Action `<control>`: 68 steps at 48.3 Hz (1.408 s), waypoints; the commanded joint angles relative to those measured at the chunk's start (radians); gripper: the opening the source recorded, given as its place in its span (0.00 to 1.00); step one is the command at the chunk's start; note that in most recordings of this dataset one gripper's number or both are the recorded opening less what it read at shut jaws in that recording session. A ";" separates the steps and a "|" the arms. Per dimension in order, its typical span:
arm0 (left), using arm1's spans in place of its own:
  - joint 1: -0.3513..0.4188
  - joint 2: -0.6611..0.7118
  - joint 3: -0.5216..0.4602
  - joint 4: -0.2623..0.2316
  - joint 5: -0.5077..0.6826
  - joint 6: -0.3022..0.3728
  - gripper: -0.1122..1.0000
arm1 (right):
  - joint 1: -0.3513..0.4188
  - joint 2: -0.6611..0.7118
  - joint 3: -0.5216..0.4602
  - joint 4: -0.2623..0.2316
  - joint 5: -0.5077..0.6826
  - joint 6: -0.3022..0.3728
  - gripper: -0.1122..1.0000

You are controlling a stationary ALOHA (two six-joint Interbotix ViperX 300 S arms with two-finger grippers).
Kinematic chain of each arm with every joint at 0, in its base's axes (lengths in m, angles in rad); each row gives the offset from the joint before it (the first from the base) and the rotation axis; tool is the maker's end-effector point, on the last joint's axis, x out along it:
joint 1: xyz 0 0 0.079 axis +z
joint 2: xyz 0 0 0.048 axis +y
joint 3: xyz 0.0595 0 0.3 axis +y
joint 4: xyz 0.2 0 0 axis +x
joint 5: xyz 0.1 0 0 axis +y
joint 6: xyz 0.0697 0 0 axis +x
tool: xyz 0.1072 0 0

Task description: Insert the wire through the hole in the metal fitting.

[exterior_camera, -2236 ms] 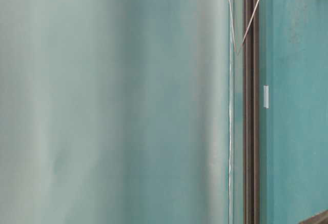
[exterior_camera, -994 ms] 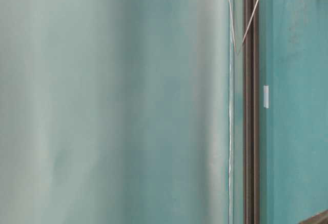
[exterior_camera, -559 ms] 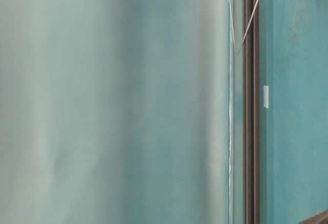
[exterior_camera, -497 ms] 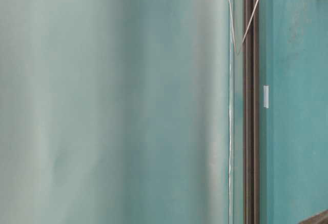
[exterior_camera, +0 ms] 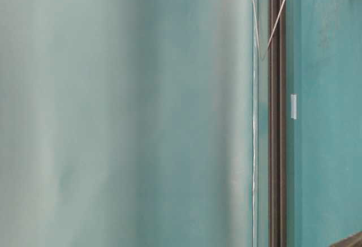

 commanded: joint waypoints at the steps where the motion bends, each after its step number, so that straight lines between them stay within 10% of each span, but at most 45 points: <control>1: -0.003 -0.018 -0.012 0.003 -0.005 0.000 0.80 | -0.008 -0.011 -0.017 -0.009 -0.002 0.000 0.10; 68: 0.044 0.018 -0.126 0.003 0.160 -0.002 0.80 | -0.107 0.054 -0.118 -0.166 0.025 0.000 0.10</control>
